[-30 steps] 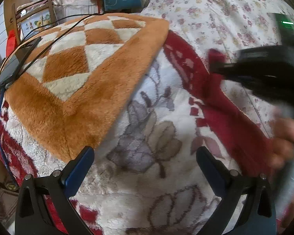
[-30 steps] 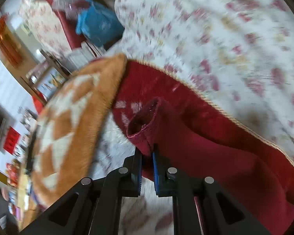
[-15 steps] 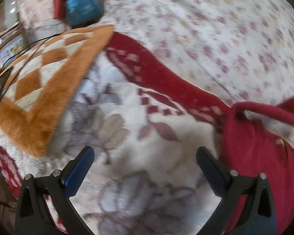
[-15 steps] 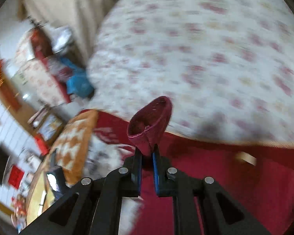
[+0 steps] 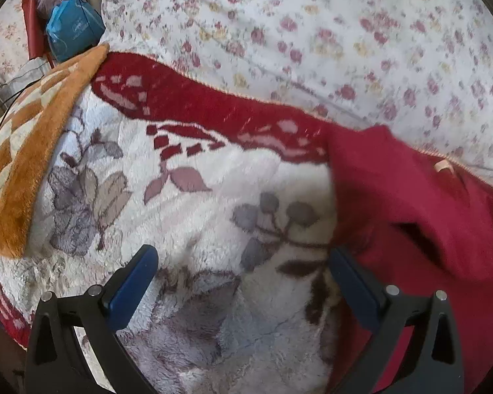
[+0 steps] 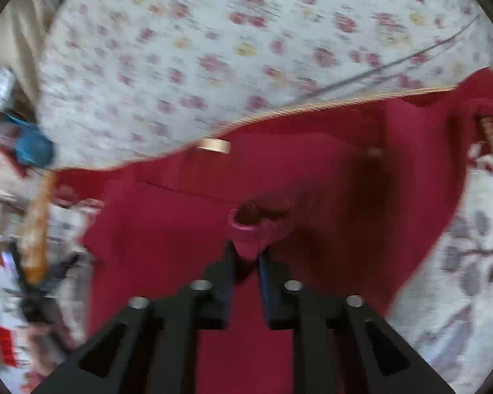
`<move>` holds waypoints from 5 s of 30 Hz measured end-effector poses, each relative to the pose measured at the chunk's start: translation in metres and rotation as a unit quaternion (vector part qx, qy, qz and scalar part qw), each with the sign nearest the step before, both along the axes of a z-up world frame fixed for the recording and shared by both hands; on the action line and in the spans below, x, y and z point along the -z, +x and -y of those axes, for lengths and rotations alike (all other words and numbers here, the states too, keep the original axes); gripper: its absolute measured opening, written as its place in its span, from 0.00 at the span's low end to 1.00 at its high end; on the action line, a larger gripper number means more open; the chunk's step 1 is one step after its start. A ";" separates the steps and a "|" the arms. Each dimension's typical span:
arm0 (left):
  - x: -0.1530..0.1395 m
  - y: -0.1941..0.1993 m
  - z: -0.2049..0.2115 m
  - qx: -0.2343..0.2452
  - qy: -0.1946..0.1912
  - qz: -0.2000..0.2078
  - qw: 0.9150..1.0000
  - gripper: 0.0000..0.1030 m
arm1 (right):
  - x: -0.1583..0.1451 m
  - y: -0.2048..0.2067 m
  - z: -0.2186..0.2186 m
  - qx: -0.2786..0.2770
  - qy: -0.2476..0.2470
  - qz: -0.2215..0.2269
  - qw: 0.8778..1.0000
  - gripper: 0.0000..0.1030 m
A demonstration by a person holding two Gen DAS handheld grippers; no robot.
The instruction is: Fold small clothes
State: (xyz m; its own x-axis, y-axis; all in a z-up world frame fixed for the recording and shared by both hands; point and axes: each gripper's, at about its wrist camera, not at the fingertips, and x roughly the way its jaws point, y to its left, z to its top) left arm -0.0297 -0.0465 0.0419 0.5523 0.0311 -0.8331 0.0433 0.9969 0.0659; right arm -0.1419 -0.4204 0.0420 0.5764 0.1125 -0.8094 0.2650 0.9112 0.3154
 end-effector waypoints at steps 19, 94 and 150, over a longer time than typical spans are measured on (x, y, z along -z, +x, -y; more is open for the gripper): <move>0.024 0.027 -0.007 -0.036 0.025 -0.024 0.999 1.00 | 0.008 0.207 -0.243 -0.319 -0.078 0.015 0.944 0.68; 0.018 0.029 0.024 0.000 -0.015 0.002 1.000 1.00 | -0.022 0.017 0.018 0.050 -0.127 0.011 0.991 0.27; 0.023 0.011 0.056 0.063 -0.038 -0.005 0.997 1.00 | -0.009 -0.045 0.155 0.193 -0.008 0.025 0.981 0.73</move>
State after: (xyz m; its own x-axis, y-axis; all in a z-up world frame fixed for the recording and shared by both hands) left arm -0.0190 -0.1026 0.0186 0.5402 -0.1008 -0.8355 0.1678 0.9858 -0.0104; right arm -0.1865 -0.5754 0.0508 0.6127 -0.1347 -0.7787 0.5752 0.7517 0.3226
